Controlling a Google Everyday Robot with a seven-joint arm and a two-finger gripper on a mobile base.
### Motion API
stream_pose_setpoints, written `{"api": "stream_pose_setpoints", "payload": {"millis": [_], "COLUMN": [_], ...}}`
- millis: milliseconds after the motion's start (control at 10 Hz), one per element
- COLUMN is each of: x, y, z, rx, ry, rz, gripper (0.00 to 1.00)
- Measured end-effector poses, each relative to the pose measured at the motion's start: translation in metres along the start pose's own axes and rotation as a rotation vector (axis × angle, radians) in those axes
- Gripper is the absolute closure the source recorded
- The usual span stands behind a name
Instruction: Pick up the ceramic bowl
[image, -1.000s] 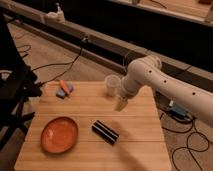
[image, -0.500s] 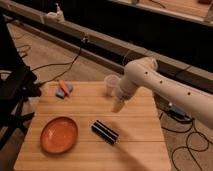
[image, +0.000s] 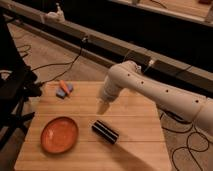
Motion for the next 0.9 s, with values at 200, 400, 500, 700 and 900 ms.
{"api": "stream_pose_setpoints", "payload": {"millis": [200,400,500,700,900], "x": [-0.022,-0.043,-0.056,-0.082,-0.105], "y": [0.003,0.014,0.021,0.029,0.032], "z": [0.023,0.047,0.059,0.074,0.078], "rx": [-0.011,-0.037,-0.053,-0.045,-0.016], "ry": [-0.043,-0.071,-0.088,-0.131,-0.181], "rz": [0.029,0.049,0.056,0.066,0.056], "gripper": [0.35,0.35,0.35,0.35,0.35]}}
